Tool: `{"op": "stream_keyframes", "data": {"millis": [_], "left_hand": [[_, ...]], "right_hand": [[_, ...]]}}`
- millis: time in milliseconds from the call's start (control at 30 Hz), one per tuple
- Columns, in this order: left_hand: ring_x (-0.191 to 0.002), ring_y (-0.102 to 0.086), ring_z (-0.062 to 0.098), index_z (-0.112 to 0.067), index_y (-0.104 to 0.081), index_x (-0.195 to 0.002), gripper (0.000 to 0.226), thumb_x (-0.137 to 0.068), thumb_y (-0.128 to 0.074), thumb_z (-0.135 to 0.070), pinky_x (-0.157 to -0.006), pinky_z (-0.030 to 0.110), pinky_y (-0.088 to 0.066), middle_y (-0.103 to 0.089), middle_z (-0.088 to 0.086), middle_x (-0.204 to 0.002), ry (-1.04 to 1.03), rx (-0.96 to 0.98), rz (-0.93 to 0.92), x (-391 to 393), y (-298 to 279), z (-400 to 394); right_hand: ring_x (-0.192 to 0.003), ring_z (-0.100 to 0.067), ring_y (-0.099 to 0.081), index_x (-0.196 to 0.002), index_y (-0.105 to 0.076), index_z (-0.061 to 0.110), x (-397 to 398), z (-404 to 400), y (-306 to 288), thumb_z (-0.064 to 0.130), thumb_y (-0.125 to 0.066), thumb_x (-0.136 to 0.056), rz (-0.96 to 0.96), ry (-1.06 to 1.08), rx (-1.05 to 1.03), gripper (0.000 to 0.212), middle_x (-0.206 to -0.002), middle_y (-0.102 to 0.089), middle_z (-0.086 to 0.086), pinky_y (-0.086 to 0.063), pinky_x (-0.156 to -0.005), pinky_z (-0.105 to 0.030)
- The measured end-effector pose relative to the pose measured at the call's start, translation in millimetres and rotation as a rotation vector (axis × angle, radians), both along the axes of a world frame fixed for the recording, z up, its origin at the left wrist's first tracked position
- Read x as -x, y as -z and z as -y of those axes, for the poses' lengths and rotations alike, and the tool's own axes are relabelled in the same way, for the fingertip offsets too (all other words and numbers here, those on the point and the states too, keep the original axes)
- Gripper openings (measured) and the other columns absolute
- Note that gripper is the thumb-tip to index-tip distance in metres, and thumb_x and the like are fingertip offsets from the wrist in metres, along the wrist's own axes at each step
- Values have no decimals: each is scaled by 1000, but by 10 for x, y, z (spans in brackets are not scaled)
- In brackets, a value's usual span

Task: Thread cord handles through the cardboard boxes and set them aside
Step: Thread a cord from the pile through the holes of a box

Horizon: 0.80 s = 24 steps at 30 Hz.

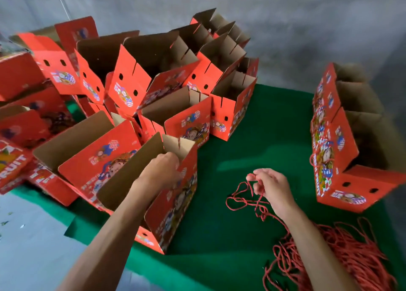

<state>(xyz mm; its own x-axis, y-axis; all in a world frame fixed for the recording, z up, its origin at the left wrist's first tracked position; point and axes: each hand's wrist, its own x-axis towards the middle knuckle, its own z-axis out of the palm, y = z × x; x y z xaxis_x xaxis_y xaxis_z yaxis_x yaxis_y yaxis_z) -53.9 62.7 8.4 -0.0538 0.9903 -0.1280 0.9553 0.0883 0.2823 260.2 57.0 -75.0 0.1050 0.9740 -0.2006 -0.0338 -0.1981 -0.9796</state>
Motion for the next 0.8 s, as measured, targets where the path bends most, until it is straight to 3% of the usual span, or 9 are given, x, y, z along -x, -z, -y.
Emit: {"op": "stream_keyframes", "data": {"millis": [100, 233, 367, 433, 533, 600, 700, 800], "left_hand": [[-79, -66, 21, -16, -65, -77, 17, -76, -68, -32, -65, 36, -53, -69, -2, -81, 176, 118, 108, -352, 9, 33], [-87, -66, 10, -32, -63, -105, 30, -78, -69, -44, -81, 37, -58, -68, -12, -97, 348, 308, 157, -809, 44, 130], [-91, -71, 14, -33, -59, -122, 40, -85, -64, -49, -83, 36, -61, -68, -9, -109, 484, 402, 169, -1209, 1, 220], [-87, -75, 17, -30, -58, -124, 37, -89, -60, -43, -80, 39, -64, -67, -6, -112, 536, 421, 198, -1377, -15, 243], [-76, -77, 25, -18, -54, -125, 37, -91, -58, -32, -66, 40, -65, -67, 4, -112, 526, 520, 312, -1581, 4, 258], [-75, -77, 28, -10, -52, -126, 37, -93, -56, -26, -63, 40, -65, -68, 10, -113, 488, 569, 390, -1704, 31, 253], [-81, -76, 22, -15, -58, -115, 19, -100, -49, -23, -64, 34, -65, -71, 8, -107, 445, 475, 436, -1827, 112, 206], [-85, -73, 21, -22, -56, -103, 7, -101, -50, -23, -58, 29, -62, -69, 7, -105, 332, 563, 581, -1888, 171, 178]], "right_hand": [[-54, -10, -53, -98, -67, 3, -85, 57, 84, 10, -59, -95, 16, 25, 55, 11, -85, -72, -8, -47, -54, -27], [-50, -9, -39, -89, -60, 6, -270, 234, 221, 17, -74, -92, -43, 59, 144, 18, -63, -46, 4, -38, -50, -26], [-56, -17, -51, -84, -59, 4, -496, 498, 403, 9, -72, -94, -8, 93, 229, 18, -66, -55, -5, -47, -59, -33], [-56, -16, -48, -86, -61, 1, -585, 621, 544, 2, -65, -96, 9, 82, 291, 11, -72, -57, -11, -41, -54, -30], [-52, -16, -40, -91, -62, -4, -671, 768, 795, -8, -56, -93, 6, 142, 423, 8, -73, -60, -17, -29, -48, -26], [-50, -16, -36, -89, -61, 0, -716, 846, 935, -3, -59, -94, 11, 205, 465, 6, -69, -53, -15, -25, -47, -23], [-48, -18, -39, -65, -55, 16, -787, 964, 1109, 14, -65, -98, 178, 262, 416, 35, -54, -44, -3, -31, -49, -29], [-51, -20, -41, -55, -51, 13, -816, 1114, 1246, 16, -63, -101, 266, 247, 377, 48, -51, -45, -8, -34, -55, -33]]}}
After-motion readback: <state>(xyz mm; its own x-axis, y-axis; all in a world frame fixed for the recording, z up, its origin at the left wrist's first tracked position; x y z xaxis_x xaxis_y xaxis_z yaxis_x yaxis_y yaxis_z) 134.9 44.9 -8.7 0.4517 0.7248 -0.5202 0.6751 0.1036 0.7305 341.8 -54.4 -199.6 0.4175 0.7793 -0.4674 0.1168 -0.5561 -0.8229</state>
